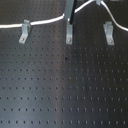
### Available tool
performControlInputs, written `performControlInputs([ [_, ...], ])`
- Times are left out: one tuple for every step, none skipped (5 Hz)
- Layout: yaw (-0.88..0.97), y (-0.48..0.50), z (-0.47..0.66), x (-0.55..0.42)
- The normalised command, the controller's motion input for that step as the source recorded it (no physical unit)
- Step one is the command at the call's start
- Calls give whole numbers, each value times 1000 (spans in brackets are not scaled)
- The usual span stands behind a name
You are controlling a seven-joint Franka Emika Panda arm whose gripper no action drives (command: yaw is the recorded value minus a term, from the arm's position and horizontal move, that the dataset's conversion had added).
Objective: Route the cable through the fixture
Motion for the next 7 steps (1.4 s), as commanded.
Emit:
performControlInputs([
  [160, -25, 232, 54],
  [0, -51, 435, -58],
  [60, 5, 124, -5],
  [400, 27, -265, 214],
  [380, -137, -750, 108],
  [411, -134, -750, 98],
  [308, -167, -575, 35],
])
